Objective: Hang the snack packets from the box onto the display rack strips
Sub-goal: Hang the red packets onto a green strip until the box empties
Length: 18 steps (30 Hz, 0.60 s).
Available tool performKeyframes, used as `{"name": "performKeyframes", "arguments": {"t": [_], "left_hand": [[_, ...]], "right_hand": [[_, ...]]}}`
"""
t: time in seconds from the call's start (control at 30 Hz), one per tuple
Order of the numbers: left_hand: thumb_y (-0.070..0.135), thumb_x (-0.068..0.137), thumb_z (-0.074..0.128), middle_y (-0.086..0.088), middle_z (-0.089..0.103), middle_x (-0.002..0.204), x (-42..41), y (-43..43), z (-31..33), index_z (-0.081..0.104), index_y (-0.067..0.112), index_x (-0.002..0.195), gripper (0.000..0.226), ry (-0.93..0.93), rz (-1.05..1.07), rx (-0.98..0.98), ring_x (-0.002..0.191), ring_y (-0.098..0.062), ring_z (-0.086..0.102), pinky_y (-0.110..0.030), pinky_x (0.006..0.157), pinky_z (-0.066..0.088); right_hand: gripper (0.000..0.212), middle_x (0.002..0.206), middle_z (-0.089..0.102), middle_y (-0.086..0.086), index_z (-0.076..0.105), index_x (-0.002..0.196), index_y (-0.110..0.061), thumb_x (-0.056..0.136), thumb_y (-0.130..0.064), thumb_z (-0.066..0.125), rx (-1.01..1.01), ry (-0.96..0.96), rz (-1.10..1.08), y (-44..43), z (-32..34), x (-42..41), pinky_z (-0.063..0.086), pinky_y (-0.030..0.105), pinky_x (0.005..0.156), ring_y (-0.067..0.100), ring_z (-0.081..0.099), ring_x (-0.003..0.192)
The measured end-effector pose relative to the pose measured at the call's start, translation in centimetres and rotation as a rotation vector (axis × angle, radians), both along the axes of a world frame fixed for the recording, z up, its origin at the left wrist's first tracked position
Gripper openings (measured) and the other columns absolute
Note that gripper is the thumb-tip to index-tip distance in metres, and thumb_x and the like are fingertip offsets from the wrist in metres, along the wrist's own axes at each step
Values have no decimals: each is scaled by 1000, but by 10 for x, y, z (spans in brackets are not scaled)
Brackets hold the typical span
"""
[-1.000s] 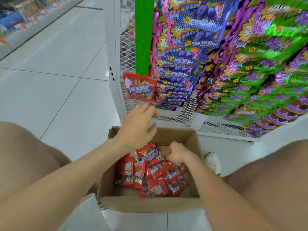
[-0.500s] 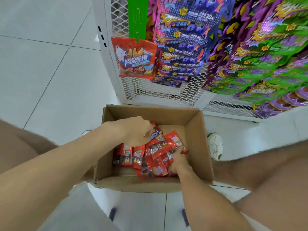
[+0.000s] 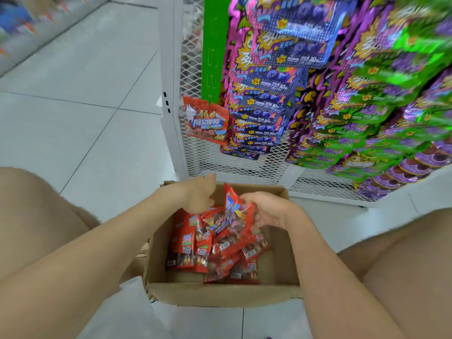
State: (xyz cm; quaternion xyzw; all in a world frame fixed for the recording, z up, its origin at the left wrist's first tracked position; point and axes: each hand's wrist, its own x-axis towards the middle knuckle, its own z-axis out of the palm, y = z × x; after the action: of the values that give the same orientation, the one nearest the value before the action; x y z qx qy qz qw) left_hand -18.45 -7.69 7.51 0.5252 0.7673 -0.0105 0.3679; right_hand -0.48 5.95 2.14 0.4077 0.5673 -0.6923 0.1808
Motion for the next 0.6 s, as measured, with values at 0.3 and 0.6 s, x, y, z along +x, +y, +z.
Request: {"name": "performKeyframes", "arguments": {"t": [0.3,0.6], "left_hand": [[15,103,67,3,73,85,-32,-14,93,64,15,99,5,-703,604,570,88,-20,67,-43,92,57],[20,99,71,3,71,102,-30,16,105,69,23,111,12,-306,709,927,87,-16,72,-42,72,64]], "right_hand": [[61,132,66,23,50,144,3,85,-14,51,-325,675,-130,-2,116,-12,46,60,107,40,66,117],[11,77,72,9,74,97,-14,91,-22,79,806,530,52,16,155,-50,46,32,60,14,57,63]]}}
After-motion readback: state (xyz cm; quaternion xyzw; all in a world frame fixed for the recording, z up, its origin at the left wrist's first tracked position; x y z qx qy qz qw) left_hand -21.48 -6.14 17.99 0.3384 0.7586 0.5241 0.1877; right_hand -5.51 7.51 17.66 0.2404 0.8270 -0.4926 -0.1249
